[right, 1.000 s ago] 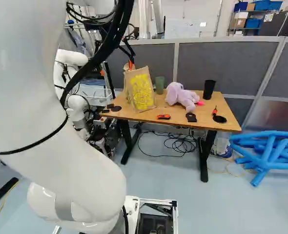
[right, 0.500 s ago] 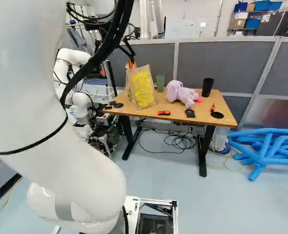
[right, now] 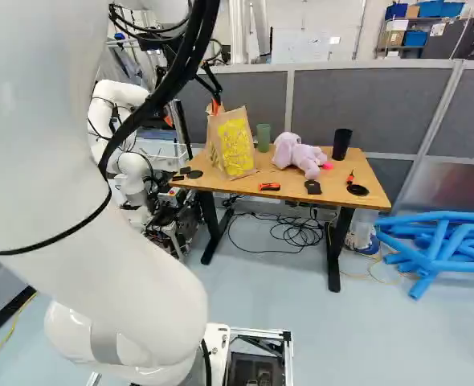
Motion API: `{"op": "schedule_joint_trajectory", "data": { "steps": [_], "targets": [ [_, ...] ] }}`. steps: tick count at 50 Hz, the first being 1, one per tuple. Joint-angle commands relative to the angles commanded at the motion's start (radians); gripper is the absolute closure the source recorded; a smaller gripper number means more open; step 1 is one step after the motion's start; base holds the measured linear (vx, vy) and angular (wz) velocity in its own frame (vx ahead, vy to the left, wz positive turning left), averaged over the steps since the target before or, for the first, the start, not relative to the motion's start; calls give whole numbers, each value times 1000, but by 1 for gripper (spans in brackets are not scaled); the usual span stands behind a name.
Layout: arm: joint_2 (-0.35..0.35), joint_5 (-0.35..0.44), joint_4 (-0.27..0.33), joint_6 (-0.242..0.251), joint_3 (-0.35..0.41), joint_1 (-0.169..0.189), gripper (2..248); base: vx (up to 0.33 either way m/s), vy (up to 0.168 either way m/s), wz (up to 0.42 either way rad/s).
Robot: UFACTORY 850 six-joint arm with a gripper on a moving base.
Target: Pick up the bag on the ground and place it on the table
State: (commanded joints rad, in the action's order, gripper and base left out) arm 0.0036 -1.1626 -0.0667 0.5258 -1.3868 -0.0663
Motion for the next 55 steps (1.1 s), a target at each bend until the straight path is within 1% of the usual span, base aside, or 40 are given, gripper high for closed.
{"op": "schedule_joint_trajectory", "data": {
  "steps": [14,28,42,55],
  "targets": [
    [1,10,0,-3,7,0,3,0,0,0],
    [6,43,1,-11,27,1,3,0,0,0],
    [13,98,3,-25,62,3,3,0,0,0],
    [23,168,5,-43,107,5,3,0,0,0]
  ]
}}
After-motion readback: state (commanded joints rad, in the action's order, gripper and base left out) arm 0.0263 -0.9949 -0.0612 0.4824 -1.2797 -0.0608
